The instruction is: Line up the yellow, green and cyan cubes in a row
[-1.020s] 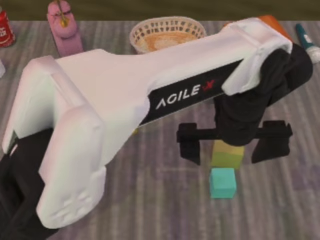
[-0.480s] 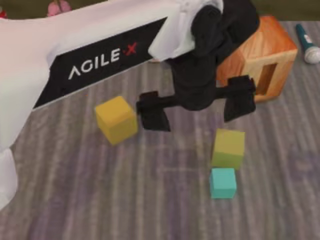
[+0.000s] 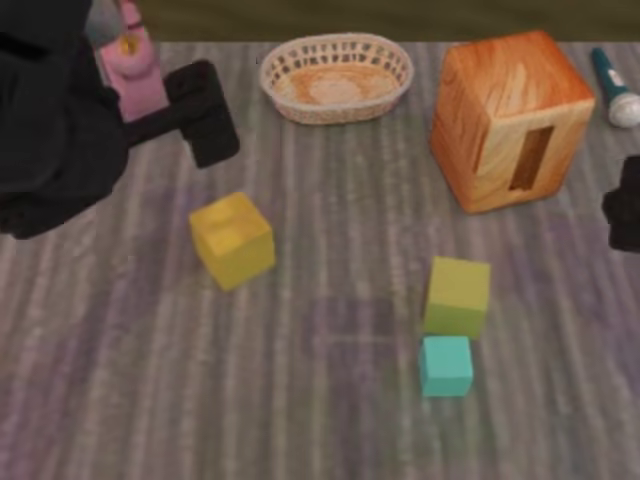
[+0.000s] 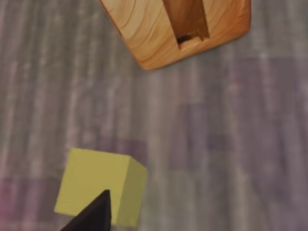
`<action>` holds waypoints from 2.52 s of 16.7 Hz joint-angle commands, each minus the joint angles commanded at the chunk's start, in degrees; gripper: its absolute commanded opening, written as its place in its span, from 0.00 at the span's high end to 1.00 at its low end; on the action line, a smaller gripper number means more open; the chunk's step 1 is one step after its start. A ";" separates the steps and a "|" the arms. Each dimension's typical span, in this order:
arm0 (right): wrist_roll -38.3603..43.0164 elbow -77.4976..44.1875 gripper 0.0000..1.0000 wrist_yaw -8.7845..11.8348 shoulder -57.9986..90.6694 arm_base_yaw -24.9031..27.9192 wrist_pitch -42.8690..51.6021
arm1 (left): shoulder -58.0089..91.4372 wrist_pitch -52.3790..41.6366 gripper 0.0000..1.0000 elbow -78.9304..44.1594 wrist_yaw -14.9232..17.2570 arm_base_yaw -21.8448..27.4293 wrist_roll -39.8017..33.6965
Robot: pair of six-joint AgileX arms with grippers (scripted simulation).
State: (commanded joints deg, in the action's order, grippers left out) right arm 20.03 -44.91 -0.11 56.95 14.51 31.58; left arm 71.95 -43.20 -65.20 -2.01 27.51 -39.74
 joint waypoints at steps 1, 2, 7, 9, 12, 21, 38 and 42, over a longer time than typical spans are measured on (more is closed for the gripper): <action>1.92 -4.18 0.00 0.00 5.86 1.41 3.18 | -6.54 3.33 0.00 6.20 0.10 -2.75 2.58; 3.81 -8.31 0.00 0.01 11.46 2.81 6.33 | -13.00 6.66 0.00 12.33 0.21 -5.44 5.29; 12.31 -27.10 0.00 0.10 35.25 9.10 20.09 | -41.62 22.52 0.00 39.90 0.80 -17.18 19.63; 15.23 -33.84 0.00 0.10 43.73 11.25 24.61 | -50.66 28.29 0.00 48.17 1.08 -20.81 25.24; 18.69 -41.93 0.00 0.09 53.35 13.82 29.80 | -61.76 35.92 0.00 57.69 1.52 -25.12 32.67; 21.70 -49.12 0.00 0.00 61.37 16.01 34.12 | -71.95 43.19 0.00 65.20 2.01 -28.65 39.74; 21.89 -37.99 0.08 -0.05 68.04 16.11 16.32 | -71.95 43.19 0.00 65.20 2.01 -28.65 39.74; 21.89 -37.99 0.38 -0.05 68.04 16.11 16.32 | -71.95 43.19 0.00 65.20 2.01 -28.65 39.74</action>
State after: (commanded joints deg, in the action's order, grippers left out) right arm 41.91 -82.90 -0.17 124.99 30.62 47.90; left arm 0.00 0.00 0.00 0.00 -1.15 0.00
